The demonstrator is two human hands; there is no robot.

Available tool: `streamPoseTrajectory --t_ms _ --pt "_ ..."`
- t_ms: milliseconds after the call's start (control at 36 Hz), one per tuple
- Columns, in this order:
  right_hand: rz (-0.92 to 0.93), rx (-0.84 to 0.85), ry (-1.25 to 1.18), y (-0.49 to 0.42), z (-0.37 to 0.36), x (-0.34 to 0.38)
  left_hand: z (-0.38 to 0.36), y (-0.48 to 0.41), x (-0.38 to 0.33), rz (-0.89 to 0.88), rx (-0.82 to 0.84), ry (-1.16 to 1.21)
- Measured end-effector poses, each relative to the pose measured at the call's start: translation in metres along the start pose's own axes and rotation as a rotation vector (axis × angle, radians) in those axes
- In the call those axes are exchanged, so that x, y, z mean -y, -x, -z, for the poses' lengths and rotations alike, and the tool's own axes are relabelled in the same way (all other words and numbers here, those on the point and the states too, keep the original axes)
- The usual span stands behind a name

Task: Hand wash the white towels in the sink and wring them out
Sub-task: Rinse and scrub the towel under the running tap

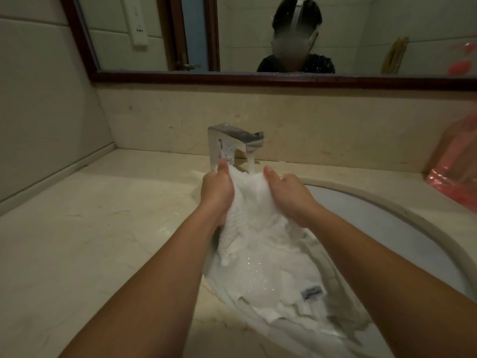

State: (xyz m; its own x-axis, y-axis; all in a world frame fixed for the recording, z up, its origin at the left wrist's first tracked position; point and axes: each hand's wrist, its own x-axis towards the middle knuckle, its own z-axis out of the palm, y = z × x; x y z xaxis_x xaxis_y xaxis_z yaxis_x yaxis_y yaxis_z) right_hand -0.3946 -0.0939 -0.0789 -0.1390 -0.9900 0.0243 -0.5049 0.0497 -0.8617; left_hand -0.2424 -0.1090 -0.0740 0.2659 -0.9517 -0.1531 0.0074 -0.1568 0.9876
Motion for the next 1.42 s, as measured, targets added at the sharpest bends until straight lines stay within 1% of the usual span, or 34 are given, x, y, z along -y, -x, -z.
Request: streamPoseTrajectory --t_ms 83,167,250,306,361,417,500,611,639,694,722,778,861,917,1000,1083,1139,1167,1194,1250,1306,1361,1417 --pt "0.072 -0.014 -0.004 0.007 -0.007 0.006 -0.001 0.006 -0.003 -0.056 -0.015 -0.058" --pt "0.113 0.008 -0.06 0.014 -0.014 0.006 0.003 0.008 -0.004 -0.07 -0.019 -0.019" --pt "0.111 0.008 -0.206 0.018 -0.01 0.003 0.008 0.007 -0.004 -0.027 0.092 0.12" --pt "0.06 -0.005 -0.316 0.016 -0.003 -0.001 0.009 0.009 -0.004 0.005 0.183 0.196" --pt "-0.009 -0.009 -0.421 0.01 0.005 -0.009 0.01 0.009 -0.003 0.026 0.277 0.235" --pt "-0.053 -0.013 -0.525 0.005 0.014 -0.016 0.01 0.008 -0.001 0.036 0.35 0.218" --pt "-0.058 -0.05 -0.509 -0.005 0.029 -0.023 0.007 0.007 0.0 0.059 0.341 0.153" --pt "0.013 -0.098 -0.394 -0.01 0.045 -0.025 0.0 0.008 -0.005 0.029 0.264 0.068" --pt "0.045 -0.129 -0.363 -0.009 0.047 -0.024 -0.001 0.008 -0.005 -0.02 0.224 0.024" --pt "0.086 -0.208 -0.343 -0.009 0.049 -0.021 -0.002 0.012 -0.002 -0.179 0.17 -0.12" --pt "0.102 -0.256 -0.345 -0.009 0.051 -0.019 -0.002 0.014 0.0 -0.255 0.179 -0.203" --pt "0.117 -0.353 -0.374 -0.01 0.054 -0.016 -0.004 0.014 0.007 -0.32 0.224 -0.385" --pt "0.108 -0.474 -0.441 -0.014 0.058 -0.015 -0.007 0.017 0.01 -0.287 0.307 -0.59" --pt "0.093 -0.492 -0.457 -0.017 0.059 -0.017 -0.008 0.016 0.01 -0.248 0.302 -0.634" --pt "0.085 -0.452 -0.401 -0.018 0.055 -0.024 -0.01 0.012 0.007 -0.219 0.217 -0.534" --pt "0.078 -0.423 -0.289 -0.018 0.048 -0.033 -0.007 0.009 0.008 -0.28 0.155 -0.348" --pt "0.039 -0.438 -0.07 -0.019 0.042 -0.037 -0.002 0.006 0.007 -0.237 0.139 -0.215" --pt "0.016 -0.442 0.061 -0.017 0.04 -0.036 0.001 0.004 0.004 -0.188 0.139 -0.16" --pt "0.007 -0.433 0.141 -0.015 0.038 -0.035 0.003 0.002 0.003 -0.124 0.146 -0.105" --pt "0.03 -0.382 0.182 -0.011 0.034 -0.029 0.007 0.002 -0.001 0.003 0.192 0.058" --pt "0.071 -0.374 0.224 -0.006 0.032 -0.022 0.011 0.001 -0.002 0.079 0.254 0.211" --pt "0.082 -0.378 0.231 -0.003 0.03 -0.016 0.014 0.002 -0.002 0.109 0.281 0.257" --pt "0.077 -0.36 0.138 -0.001 0.029 -0.013 0.016 0.004 -0.004 0.119 0.29 0.261"
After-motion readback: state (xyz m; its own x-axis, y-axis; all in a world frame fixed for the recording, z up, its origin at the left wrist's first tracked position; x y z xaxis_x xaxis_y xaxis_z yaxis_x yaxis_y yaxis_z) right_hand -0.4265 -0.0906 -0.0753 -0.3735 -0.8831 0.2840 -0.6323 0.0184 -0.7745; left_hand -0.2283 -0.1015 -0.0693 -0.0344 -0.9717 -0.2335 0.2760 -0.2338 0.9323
